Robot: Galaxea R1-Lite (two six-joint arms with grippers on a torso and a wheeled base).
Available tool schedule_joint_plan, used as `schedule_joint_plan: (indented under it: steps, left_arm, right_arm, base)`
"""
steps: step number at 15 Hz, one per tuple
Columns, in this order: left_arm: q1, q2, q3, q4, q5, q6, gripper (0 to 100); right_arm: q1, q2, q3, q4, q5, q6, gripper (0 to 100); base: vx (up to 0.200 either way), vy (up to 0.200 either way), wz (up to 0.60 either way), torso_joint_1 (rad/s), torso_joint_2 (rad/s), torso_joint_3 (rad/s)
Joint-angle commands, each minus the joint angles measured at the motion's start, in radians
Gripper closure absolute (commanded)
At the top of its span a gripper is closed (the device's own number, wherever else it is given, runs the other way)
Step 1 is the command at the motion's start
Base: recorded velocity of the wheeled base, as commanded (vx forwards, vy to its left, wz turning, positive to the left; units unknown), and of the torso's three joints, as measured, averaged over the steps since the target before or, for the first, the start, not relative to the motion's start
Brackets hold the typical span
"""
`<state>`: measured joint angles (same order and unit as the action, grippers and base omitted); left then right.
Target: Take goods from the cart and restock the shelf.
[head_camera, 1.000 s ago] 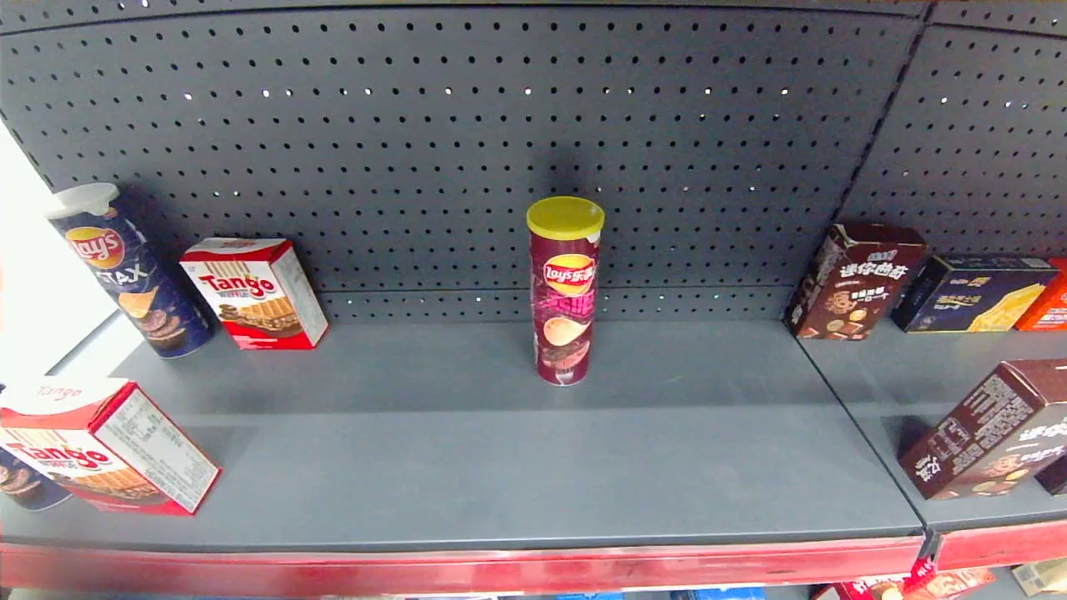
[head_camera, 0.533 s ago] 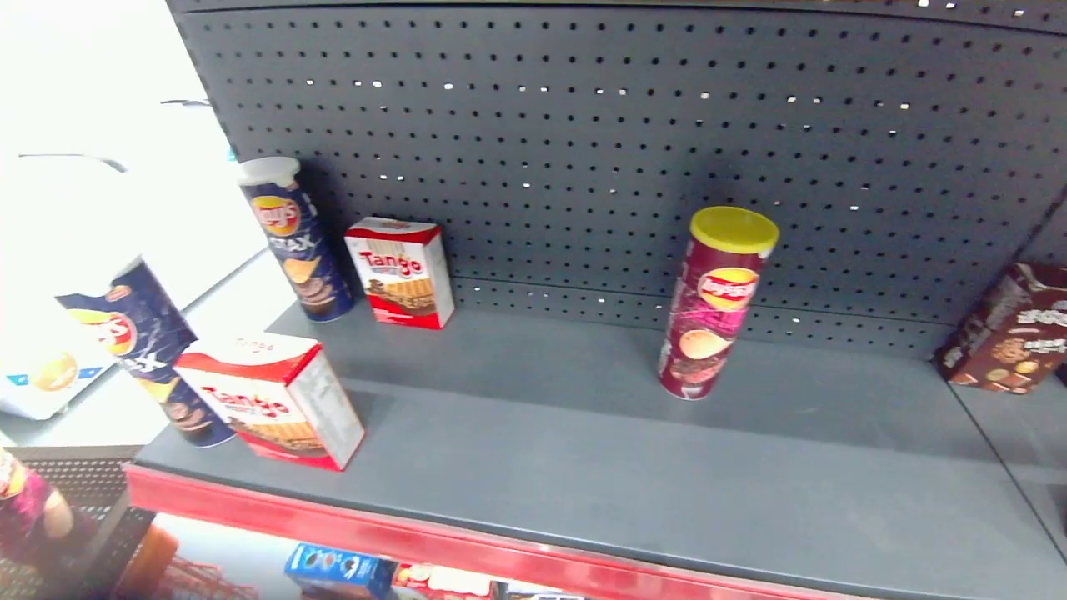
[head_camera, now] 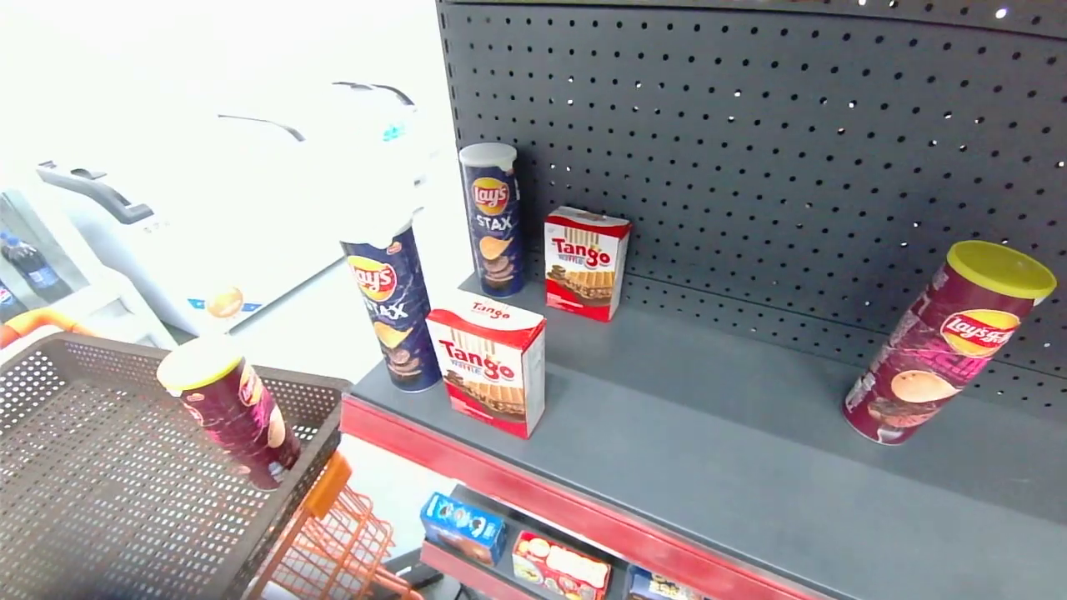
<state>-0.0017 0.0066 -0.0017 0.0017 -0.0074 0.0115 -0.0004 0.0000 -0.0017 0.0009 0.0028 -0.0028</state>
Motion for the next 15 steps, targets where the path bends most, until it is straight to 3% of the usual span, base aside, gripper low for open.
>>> schedule_joint_plan:
  steps: [1, 12, 15]
  left_arm:
    - [0.000, 0.000, 0.000, 0.000, 0.000, 0.001, 0]
    - [0.000, 0.000, 0.000, 0.000, -0.002, -0.001, 0]
    - [-0.001, 0.006, -0.070, 0.009, 0.050, -0.004, 0]
  right_arm:
    - [0.000, 0.000, 0.000, -0.001, 0.000, 0.000, 0]
    - [0.000, 0.000, 0.000, -0.001, 0.000, 0.000, 0]
    - [0.000, 0.000, 0.000, 0.001, 0.000, 0.000, 0]
  base:
    - [0.000, 0.000, 0.00, 0.000, 0.00, 0.000]
    - [0.000, 0.000, 0.00, 0.000, 0.00, 0.000]
    - [0.000, 0.000, 0.00, 0.000, 0.00, 0.000]
